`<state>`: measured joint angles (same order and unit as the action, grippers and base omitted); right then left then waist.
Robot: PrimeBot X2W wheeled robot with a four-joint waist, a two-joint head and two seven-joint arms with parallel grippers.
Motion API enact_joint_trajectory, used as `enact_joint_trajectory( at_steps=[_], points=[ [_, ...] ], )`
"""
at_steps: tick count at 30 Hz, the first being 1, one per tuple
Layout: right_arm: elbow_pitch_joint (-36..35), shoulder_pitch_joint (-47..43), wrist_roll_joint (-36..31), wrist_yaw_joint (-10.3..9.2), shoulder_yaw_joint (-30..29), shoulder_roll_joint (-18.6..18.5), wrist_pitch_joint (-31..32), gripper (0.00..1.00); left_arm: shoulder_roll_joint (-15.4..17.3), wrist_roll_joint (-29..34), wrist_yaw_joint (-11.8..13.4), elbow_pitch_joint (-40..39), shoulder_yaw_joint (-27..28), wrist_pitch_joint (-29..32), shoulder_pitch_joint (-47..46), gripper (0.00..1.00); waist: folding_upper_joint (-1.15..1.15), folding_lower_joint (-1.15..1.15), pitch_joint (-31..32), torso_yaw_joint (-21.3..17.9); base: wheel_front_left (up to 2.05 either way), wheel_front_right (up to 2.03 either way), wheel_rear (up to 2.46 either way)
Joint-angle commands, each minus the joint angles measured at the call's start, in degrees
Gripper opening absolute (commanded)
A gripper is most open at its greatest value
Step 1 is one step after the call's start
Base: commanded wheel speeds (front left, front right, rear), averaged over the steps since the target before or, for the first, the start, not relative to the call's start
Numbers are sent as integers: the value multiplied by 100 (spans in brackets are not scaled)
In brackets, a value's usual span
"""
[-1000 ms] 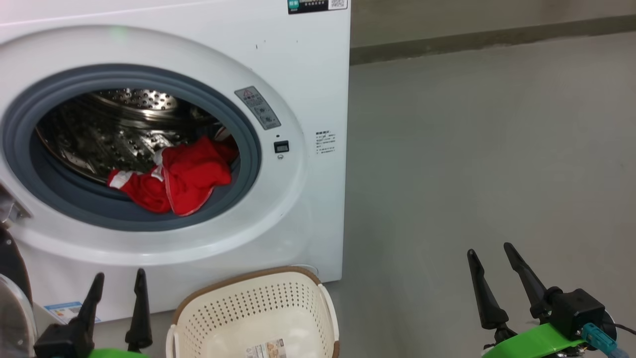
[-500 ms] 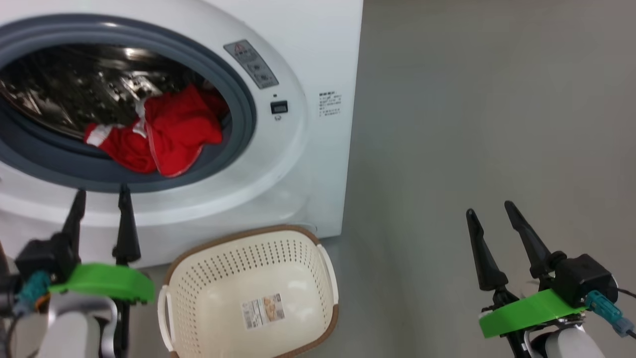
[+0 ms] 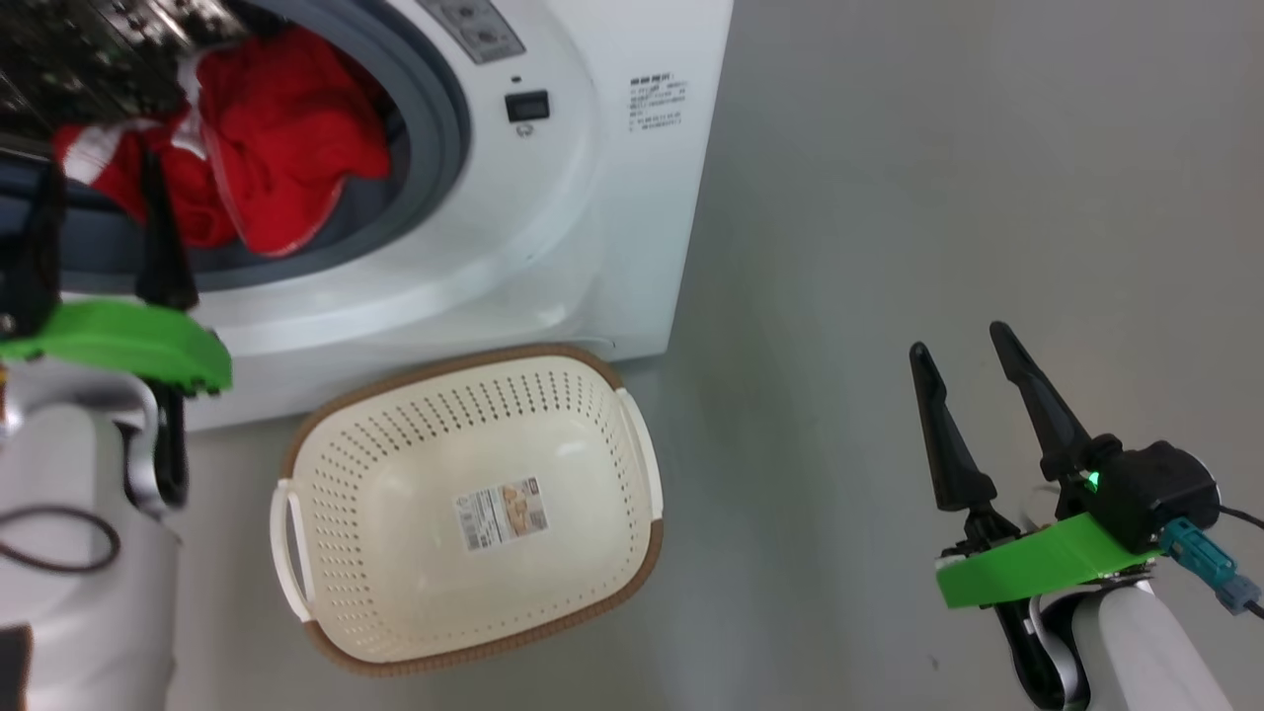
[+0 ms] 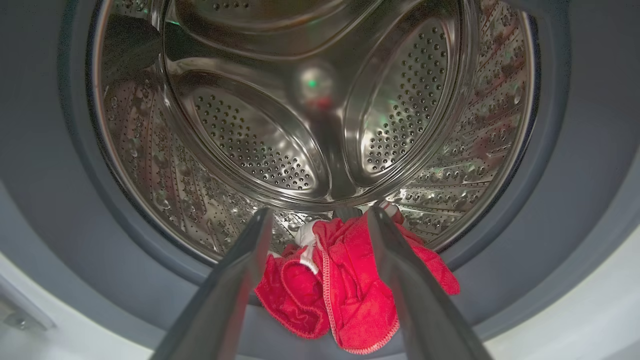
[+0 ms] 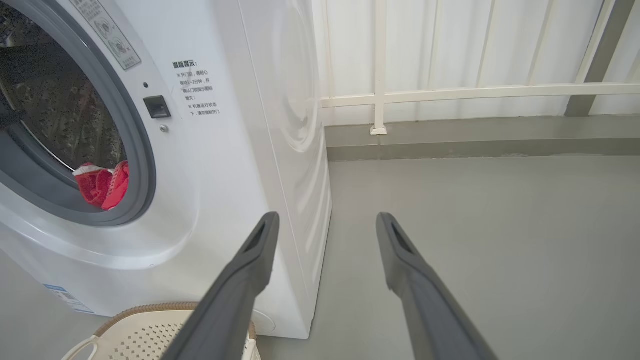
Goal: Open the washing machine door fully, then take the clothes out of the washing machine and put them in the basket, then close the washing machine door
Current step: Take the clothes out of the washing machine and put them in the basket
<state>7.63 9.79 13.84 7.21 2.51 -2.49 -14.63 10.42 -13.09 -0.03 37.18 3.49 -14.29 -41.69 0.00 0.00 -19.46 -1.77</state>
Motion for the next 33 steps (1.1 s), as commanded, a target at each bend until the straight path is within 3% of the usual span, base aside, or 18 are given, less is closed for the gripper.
enact_joint_trajectory(
  at_steps=[1, 6, 13, 33],
  points=[
    [-146, 159, -35, 28, 154, -39, -37, 100, 335, 112, 33, 53, 106, -63, -326, 100, 0, 0, -405, -79, 0, 0, 0],
    [-168, 345, -1, 28, 284, -39, -37, 100, 559, 390, 207, 788, -69, -49, -1077, 100, 0, 0, -731, -200, 0, 0, 0],
    [-145, 544, 126, 28, 472, -39, -37, 100, 977, 761, 502, 1789, -314, 415, -1958, 100, 0, 0, -1078, -444, 0, 0, 0],
    [-121, 664, 431, 28, 739, -39, -37, 100, 1687, 1246, 668, 3302, -928, 1611, -2842, 100, 0, 0, -1451, -939, 0, 0, 0]
  ],
)
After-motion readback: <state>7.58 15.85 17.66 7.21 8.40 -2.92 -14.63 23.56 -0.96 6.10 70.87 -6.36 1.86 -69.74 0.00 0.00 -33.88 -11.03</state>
